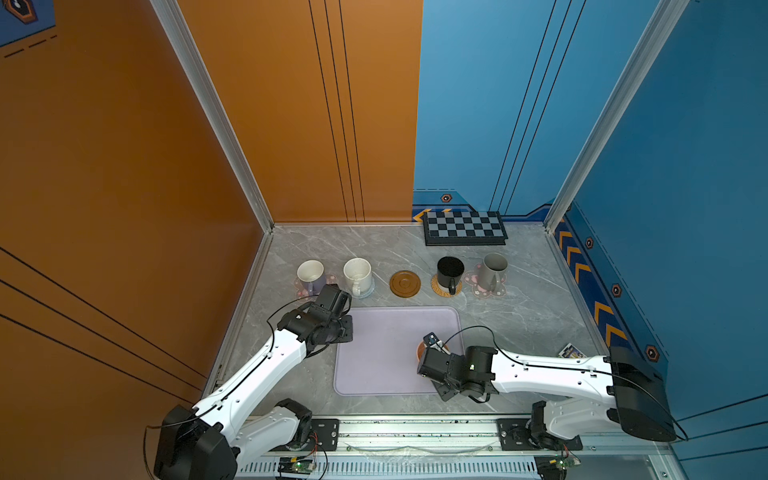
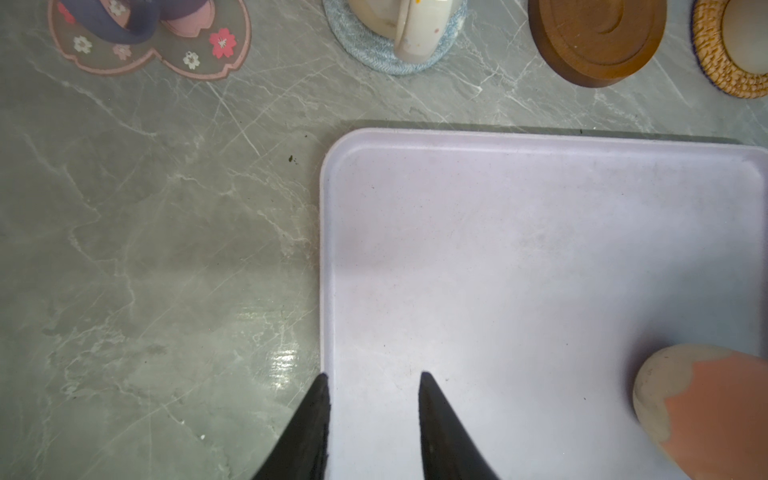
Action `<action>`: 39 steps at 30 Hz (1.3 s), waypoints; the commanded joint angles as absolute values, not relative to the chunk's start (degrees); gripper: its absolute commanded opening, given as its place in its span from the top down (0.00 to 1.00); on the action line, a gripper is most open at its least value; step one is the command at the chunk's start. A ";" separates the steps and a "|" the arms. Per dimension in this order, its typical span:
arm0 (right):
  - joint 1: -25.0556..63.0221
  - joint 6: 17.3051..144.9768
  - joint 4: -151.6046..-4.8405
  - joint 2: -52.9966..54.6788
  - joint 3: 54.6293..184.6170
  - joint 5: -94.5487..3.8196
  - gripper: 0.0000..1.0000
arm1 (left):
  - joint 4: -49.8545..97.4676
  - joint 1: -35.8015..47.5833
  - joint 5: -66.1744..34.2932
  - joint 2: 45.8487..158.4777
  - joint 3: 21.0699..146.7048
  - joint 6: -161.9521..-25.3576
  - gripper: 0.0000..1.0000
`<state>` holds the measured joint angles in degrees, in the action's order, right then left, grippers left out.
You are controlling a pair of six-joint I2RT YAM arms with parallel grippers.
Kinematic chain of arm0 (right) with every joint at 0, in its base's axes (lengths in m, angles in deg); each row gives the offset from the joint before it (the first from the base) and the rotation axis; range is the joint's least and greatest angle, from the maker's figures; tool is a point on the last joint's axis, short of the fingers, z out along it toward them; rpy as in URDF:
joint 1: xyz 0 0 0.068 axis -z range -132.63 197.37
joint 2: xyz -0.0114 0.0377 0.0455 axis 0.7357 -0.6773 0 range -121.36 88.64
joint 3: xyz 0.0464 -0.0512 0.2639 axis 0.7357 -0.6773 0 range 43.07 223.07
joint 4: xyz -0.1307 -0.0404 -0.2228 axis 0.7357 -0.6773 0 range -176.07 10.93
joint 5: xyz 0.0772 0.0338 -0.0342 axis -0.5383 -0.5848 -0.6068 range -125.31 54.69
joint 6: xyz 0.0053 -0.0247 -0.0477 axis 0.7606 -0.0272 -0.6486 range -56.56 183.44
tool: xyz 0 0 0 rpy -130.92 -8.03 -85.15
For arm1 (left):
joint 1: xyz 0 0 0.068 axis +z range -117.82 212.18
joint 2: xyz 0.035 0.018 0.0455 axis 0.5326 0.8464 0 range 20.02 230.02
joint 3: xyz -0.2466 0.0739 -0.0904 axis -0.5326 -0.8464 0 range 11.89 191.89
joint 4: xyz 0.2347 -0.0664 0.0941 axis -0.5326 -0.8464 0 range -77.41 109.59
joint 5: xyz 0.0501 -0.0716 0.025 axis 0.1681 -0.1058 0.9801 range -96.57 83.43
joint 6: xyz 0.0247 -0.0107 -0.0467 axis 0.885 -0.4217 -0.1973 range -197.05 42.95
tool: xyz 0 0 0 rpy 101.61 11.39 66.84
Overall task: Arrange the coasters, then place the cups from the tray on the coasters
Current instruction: 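Close the right gripper on the rim and lift the pink-orange mug, then carry the pink-orange mug with the right gripper toward the wooden coaster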
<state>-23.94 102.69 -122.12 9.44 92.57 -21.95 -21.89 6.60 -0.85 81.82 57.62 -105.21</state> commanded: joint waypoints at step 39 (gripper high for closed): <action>-11.78 93.56 -114.21 5.11 105.98 -15.47 1.00 | -22.76 -5.70 1.50 78.82 51.25 -113.18 0.63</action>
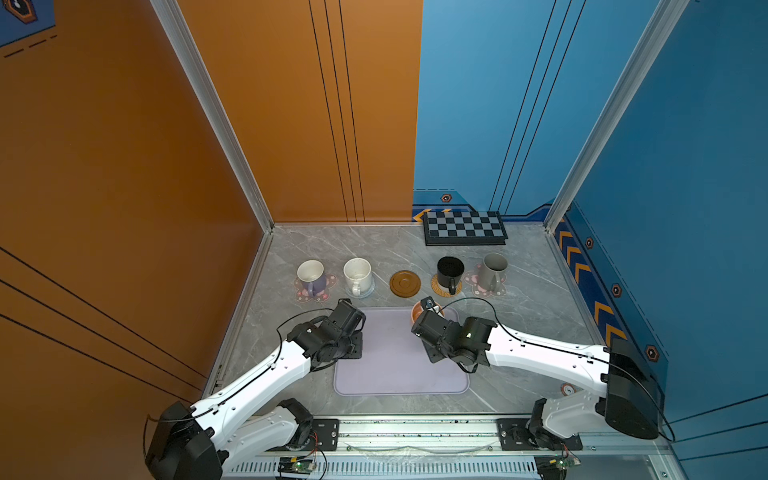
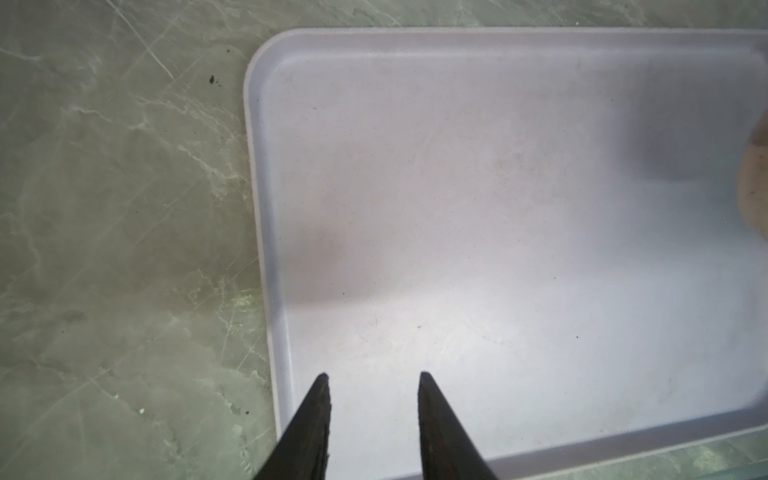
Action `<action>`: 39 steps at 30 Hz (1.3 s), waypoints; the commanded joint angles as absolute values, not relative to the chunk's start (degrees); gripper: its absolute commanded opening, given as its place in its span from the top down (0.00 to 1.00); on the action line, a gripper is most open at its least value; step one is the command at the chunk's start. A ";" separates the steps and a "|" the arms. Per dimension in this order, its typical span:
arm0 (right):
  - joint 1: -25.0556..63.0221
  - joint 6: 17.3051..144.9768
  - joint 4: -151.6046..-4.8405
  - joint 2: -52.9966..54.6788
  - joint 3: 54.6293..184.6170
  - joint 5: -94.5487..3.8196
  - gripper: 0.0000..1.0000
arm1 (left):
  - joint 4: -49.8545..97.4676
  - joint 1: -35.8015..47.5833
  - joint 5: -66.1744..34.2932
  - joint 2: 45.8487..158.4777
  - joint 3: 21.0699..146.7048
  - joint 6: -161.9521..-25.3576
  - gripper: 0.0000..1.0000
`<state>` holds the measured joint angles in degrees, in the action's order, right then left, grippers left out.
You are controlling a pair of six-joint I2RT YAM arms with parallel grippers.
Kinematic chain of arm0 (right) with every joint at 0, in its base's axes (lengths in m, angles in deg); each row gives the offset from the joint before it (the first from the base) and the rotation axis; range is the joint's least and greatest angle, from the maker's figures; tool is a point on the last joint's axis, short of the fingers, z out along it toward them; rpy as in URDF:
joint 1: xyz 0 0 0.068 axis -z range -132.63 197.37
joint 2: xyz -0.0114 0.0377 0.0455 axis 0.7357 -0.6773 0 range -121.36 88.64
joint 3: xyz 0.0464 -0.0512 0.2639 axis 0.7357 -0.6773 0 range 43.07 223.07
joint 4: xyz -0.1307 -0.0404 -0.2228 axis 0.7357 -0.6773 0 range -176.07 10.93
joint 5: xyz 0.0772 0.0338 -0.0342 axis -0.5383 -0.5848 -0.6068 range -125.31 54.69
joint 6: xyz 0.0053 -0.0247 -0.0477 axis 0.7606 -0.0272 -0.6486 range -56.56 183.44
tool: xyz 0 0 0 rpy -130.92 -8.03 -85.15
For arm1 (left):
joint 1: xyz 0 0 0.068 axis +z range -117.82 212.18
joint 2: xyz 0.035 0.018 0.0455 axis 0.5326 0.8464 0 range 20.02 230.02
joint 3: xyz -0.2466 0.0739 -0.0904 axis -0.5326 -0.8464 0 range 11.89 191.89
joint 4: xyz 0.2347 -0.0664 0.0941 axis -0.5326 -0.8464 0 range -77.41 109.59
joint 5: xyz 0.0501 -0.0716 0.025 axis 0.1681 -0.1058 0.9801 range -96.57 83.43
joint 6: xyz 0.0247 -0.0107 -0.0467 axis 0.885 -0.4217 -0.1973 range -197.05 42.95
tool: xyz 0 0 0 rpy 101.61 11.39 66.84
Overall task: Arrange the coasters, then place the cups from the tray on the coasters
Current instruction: 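Carry the pink-orange mug with the right gripper toward the wooden coaster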
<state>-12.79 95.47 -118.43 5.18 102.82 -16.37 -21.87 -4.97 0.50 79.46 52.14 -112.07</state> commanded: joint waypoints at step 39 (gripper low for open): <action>-0.02 90.11 -113.03 -15.21 127.94 -19.63 1.00 | -23.08 -5.63 0.64 76.98 51.19 -113.05 0.62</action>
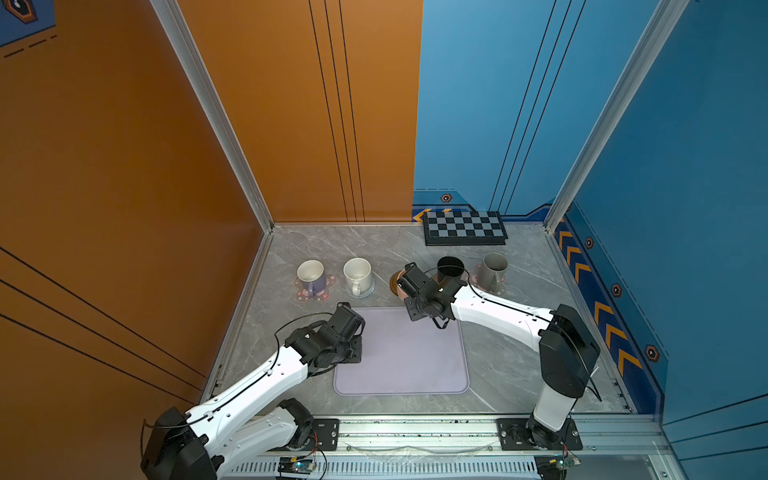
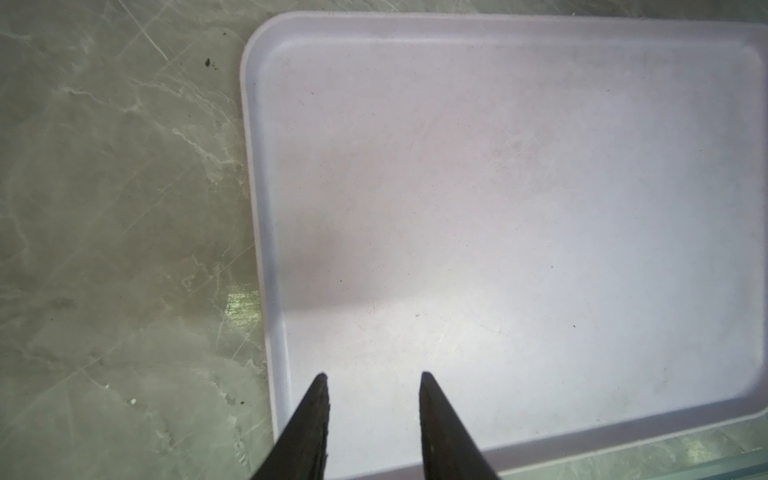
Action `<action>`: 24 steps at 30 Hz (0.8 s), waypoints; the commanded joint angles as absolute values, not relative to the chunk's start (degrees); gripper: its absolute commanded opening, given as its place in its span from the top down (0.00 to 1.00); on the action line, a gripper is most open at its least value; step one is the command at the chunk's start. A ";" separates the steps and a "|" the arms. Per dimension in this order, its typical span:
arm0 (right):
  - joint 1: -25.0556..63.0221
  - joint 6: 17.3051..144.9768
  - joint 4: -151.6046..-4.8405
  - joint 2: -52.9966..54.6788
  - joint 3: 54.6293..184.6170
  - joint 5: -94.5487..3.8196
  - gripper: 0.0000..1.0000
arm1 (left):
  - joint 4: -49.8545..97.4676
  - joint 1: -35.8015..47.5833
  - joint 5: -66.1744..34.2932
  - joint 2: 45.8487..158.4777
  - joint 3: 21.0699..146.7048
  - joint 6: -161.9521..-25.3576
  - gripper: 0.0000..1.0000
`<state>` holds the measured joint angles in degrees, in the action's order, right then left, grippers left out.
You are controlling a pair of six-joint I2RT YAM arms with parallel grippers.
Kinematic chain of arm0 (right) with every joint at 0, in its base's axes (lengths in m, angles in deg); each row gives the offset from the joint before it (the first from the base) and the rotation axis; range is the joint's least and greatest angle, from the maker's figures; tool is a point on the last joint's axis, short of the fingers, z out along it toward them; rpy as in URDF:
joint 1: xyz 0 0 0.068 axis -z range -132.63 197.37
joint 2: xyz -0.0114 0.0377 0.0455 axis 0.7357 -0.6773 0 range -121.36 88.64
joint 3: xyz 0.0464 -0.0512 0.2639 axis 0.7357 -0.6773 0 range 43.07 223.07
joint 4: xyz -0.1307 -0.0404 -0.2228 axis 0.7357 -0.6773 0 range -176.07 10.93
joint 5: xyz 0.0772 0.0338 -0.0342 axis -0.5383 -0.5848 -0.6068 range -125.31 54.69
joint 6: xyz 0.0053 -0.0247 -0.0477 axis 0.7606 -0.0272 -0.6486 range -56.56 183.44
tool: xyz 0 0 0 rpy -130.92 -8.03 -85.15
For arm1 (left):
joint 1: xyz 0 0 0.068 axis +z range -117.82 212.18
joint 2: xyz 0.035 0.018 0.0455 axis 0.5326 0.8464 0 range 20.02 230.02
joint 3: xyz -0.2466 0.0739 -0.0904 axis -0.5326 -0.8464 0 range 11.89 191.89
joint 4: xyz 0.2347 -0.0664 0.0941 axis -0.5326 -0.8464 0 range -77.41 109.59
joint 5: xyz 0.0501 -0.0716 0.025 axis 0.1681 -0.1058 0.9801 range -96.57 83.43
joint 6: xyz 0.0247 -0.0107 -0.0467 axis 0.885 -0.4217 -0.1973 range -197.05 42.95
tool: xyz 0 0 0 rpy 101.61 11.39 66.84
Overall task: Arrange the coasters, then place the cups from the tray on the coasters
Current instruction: 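Carry the pink-orange mug with the right gripper toward the wooden coaster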
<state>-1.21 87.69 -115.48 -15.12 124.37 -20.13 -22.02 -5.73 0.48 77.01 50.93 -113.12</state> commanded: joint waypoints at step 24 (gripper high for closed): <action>2.43 95.51 -114.59 -24.95 137.37 -18.82 1.00 | -24.76 -2.25 0.64 77.35 53.90 -109.94 0.62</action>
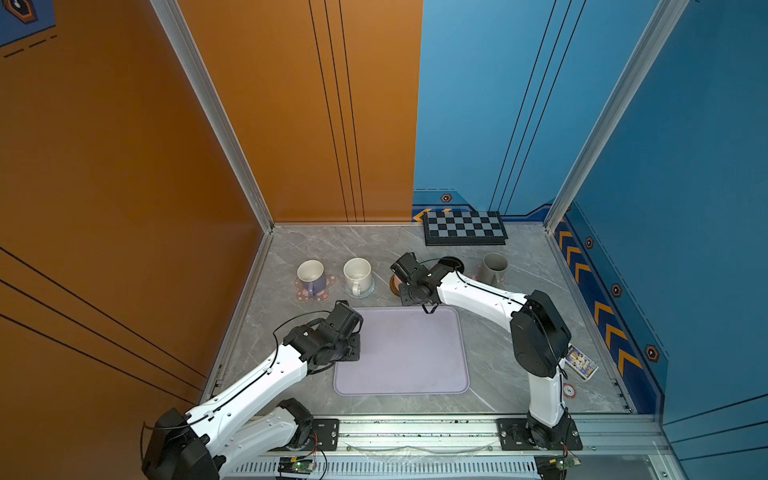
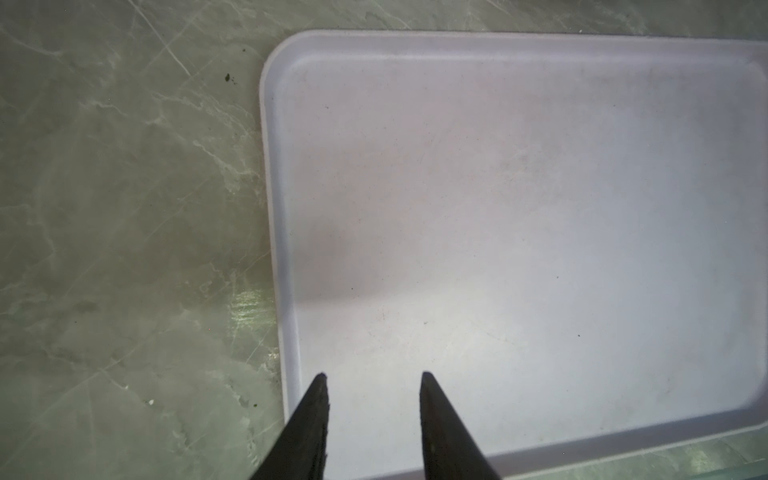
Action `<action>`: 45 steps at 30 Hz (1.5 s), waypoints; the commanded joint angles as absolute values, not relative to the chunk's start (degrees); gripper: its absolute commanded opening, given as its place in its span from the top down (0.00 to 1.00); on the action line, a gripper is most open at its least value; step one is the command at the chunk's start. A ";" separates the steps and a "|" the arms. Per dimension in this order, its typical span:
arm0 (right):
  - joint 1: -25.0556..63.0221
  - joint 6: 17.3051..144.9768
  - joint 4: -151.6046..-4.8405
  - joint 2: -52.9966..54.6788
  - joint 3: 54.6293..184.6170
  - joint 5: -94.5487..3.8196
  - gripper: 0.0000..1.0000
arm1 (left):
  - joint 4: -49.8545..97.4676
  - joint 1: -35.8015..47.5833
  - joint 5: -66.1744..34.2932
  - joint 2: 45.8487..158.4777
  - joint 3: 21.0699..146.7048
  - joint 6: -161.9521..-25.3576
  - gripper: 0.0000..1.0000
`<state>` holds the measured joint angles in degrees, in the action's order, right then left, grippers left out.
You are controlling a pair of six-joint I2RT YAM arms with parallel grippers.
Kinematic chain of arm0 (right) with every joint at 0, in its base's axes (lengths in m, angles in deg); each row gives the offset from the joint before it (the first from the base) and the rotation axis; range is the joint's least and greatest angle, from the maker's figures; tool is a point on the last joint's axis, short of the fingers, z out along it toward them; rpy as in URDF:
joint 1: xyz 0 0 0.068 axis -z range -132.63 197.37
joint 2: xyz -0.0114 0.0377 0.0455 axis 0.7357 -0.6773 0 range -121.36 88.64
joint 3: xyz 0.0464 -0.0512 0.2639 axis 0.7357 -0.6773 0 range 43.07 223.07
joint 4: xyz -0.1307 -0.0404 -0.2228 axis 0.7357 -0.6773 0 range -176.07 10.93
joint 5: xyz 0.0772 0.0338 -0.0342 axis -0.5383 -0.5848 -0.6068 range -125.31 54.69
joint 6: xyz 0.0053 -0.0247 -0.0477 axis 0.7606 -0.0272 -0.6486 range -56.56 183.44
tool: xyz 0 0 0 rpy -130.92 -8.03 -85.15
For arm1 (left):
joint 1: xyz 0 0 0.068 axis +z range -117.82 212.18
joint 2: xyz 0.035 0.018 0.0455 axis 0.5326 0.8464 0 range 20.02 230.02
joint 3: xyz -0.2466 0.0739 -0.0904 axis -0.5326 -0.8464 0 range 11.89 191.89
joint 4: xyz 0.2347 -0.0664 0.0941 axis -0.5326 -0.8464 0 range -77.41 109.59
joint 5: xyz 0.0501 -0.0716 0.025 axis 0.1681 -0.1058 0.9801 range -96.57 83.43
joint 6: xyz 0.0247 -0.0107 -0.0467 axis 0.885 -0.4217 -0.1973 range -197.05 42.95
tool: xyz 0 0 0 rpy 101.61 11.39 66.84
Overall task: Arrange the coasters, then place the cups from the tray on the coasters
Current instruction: 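Carry the pink-orange mug with the right gripper toward the wooden coaster, then lower the pink-orange mug onto the wooden coaster with the right gripper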
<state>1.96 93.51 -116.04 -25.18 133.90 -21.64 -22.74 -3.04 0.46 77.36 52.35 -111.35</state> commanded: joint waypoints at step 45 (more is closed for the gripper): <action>3.29 96.93 -117.48 -33.19 145.63 -18.35 1.00 | -24.79 -0.08 -0.16 77.60 52.04 -109.86 0.61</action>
<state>2.81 95.71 -118.58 -33.70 142.95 -21.57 -23.55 -0.70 0.26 77.36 52.77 -110.30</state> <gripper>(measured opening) 0.195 0.386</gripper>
